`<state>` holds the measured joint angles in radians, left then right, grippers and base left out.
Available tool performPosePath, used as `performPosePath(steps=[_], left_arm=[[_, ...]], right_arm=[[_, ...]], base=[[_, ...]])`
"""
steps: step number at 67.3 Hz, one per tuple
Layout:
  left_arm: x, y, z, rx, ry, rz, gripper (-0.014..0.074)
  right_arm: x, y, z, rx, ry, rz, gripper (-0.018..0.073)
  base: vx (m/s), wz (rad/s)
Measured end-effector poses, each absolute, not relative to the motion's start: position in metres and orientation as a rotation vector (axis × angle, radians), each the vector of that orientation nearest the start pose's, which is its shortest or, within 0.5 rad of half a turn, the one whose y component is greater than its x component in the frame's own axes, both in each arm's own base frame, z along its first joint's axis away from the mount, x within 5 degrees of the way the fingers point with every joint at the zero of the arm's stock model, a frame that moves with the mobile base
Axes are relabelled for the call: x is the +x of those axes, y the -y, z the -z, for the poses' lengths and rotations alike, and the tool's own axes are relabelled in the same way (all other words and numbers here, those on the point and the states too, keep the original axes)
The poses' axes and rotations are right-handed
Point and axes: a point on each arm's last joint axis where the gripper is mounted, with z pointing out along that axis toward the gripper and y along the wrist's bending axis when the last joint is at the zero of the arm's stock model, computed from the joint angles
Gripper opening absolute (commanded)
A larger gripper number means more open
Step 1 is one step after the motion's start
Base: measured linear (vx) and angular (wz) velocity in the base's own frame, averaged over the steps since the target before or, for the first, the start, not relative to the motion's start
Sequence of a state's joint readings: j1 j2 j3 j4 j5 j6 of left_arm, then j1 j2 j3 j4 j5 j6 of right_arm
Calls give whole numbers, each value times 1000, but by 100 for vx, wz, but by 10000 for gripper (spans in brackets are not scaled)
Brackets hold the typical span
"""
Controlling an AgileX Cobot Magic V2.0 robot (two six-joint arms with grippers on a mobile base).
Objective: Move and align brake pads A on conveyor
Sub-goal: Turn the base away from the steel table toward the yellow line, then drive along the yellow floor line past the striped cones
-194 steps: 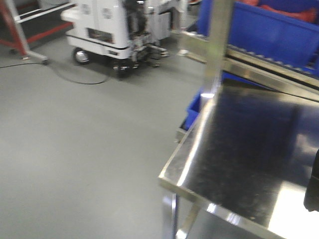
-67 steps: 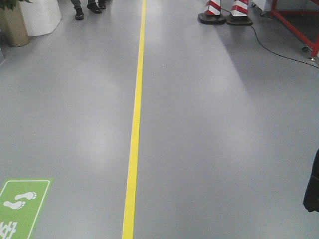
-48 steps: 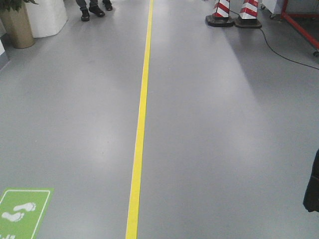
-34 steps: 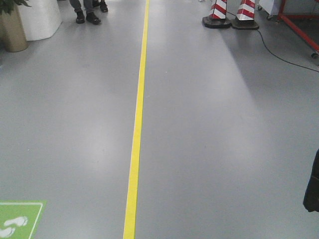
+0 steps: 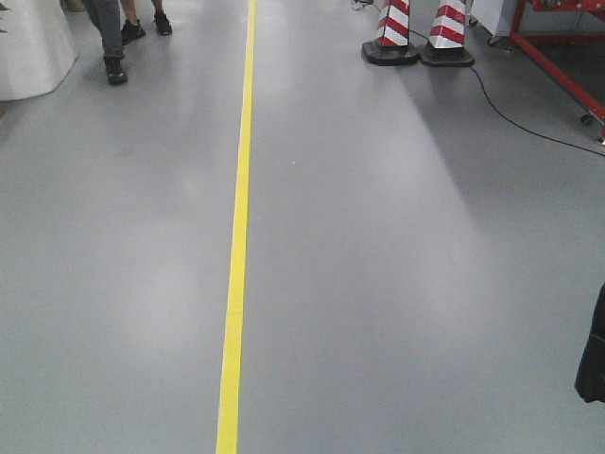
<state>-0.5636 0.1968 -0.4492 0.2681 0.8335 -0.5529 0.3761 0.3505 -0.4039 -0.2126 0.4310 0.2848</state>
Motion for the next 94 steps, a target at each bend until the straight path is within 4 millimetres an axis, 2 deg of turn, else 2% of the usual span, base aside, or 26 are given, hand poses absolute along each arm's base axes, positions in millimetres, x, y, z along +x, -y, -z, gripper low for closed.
performPosePath(steps=[94], left_arm=[[42,6,-279,75,-2057,383,-6]], right_arm=[[78,-22,-288,-203,-1847,-243,-7]], base=[[70,1]])
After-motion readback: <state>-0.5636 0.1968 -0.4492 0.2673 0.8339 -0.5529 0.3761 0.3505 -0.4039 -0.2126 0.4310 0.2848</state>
